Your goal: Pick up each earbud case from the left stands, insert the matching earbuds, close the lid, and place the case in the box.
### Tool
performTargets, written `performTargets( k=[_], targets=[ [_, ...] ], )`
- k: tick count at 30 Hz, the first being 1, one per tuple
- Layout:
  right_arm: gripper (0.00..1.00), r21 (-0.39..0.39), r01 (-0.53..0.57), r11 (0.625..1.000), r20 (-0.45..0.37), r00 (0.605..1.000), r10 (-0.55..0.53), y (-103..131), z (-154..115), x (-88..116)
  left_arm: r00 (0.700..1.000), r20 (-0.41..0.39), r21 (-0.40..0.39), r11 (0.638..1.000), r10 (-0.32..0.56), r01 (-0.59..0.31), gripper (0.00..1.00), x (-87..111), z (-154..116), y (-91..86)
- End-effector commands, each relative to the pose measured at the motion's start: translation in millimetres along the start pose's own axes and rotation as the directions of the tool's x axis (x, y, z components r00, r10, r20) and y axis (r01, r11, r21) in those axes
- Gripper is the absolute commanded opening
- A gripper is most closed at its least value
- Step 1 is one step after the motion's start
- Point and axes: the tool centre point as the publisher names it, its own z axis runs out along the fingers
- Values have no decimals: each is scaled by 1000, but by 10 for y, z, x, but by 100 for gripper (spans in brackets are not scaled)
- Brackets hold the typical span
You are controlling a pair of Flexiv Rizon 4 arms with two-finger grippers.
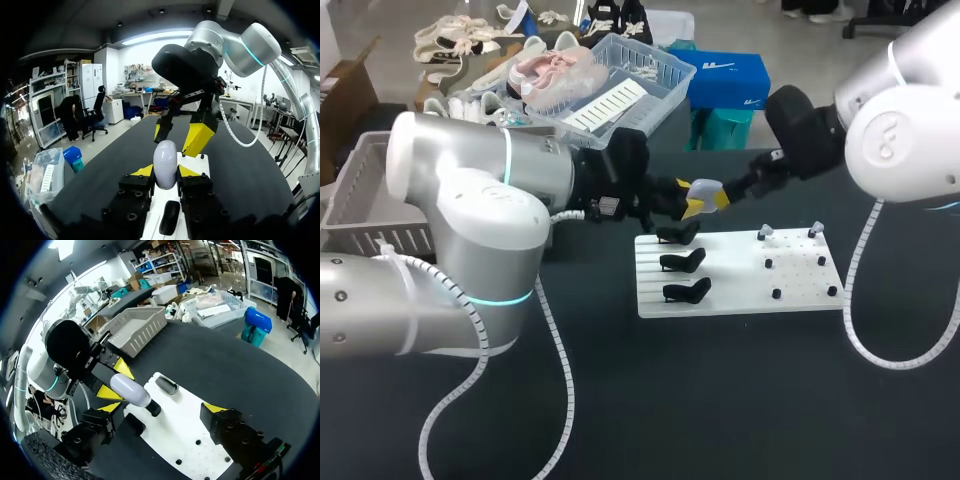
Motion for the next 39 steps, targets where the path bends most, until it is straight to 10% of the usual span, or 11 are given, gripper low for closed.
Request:
performTargets(
  k=[1, 39],
  targets=[
    [100, -4, 1, 1000, 5, 1000, -1, -21, -5, 9, 1000, -3, 0, 1000, -2, 2, 0, 13, -15, -2],
    [100, -3, 12, 1000, 26, 1000, -12, 29, 14, 3, 1000, -11, 8, 1000, 0, 0, 0, 39, -15, -25]
  ],
)
